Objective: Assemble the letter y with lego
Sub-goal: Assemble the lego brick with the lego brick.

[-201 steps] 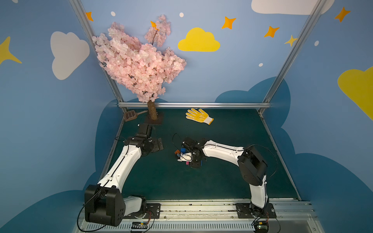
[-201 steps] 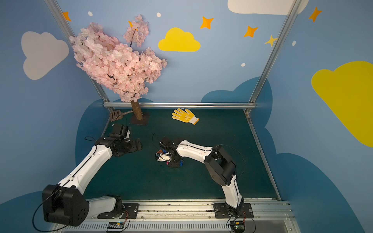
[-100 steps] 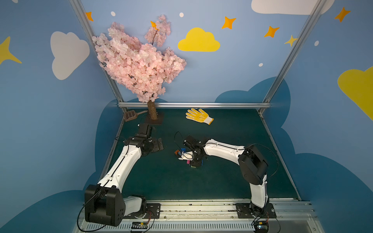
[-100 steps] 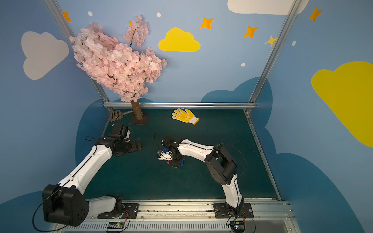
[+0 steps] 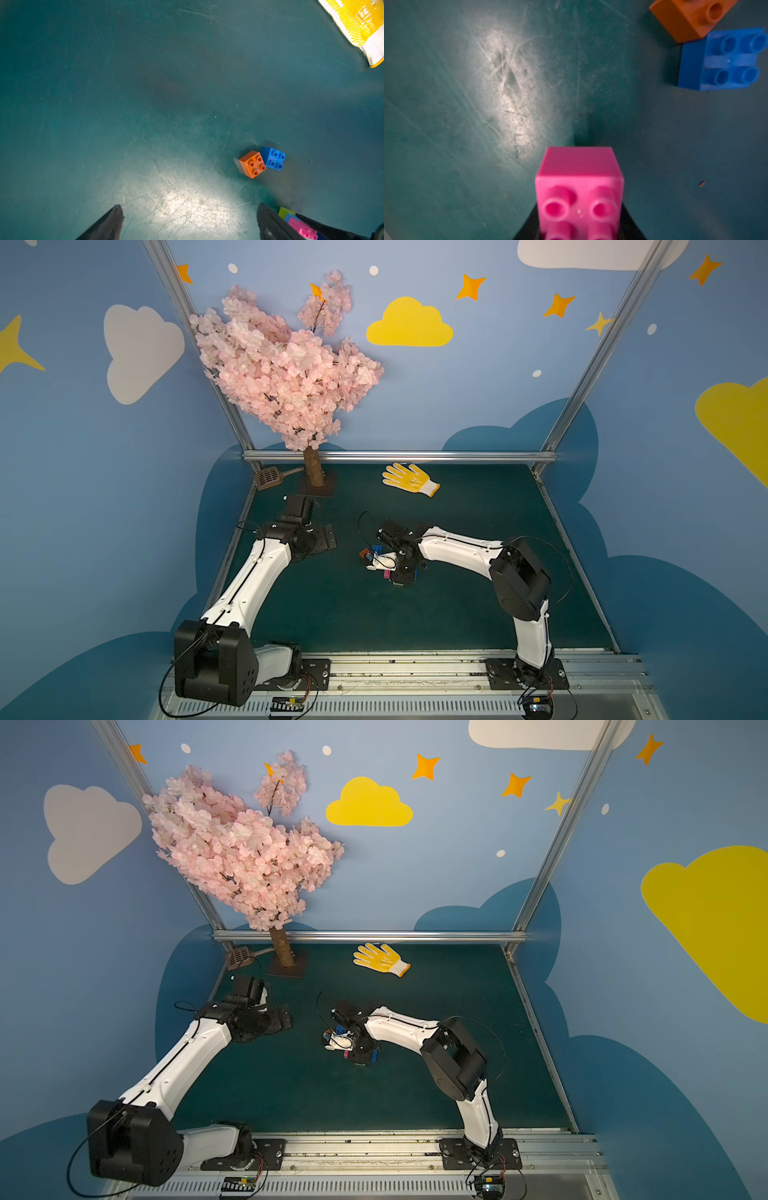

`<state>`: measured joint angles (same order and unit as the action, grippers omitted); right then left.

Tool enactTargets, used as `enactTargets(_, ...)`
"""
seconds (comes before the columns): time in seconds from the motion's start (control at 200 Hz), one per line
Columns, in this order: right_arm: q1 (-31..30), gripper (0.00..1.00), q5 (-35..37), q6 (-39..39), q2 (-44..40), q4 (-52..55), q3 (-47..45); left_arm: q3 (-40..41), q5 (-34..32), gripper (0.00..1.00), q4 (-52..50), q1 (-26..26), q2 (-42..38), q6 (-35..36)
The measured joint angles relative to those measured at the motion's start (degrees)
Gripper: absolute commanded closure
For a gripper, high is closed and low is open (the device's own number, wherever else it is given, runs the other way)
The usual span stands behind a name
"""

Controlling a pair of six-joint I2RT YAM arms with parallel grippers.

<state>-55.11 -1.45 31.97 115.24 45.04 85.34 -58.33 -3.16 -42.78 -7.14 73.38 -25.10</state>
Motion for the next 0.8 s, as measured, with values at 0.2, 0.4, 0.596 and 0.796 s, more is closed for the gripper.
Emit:
enactTargets(0.2, 0.00, 1.00, 0.02, 0.00, 0.59, 0.74, 0.87, 0.00, -0.02, 0.00, 0.00, 0.00, 0.00, 0.00)
enactTargets(0.4, 0.00, 1.00, -0.13, -0.07, 1.42, 2.10, 2.10, 0.00, -0.02, 0.00, 0.00, 0.00, 0.00, 0.00)
enactTargets(0.596, 0.00, 1.00, -0.15, -0.17, 1.46, 2.10, 2.14, 0.00, -0.02, 0.00, 0.00, 0.00, 0.00, -0.02)
enactTargets(0.796, 0.13, 1.00, 0.39, 0.07, 1.84, 2.40, 2.58, 0.00, -0.02, 0.00, 0.00, 0.00, 0.00, -0.02)
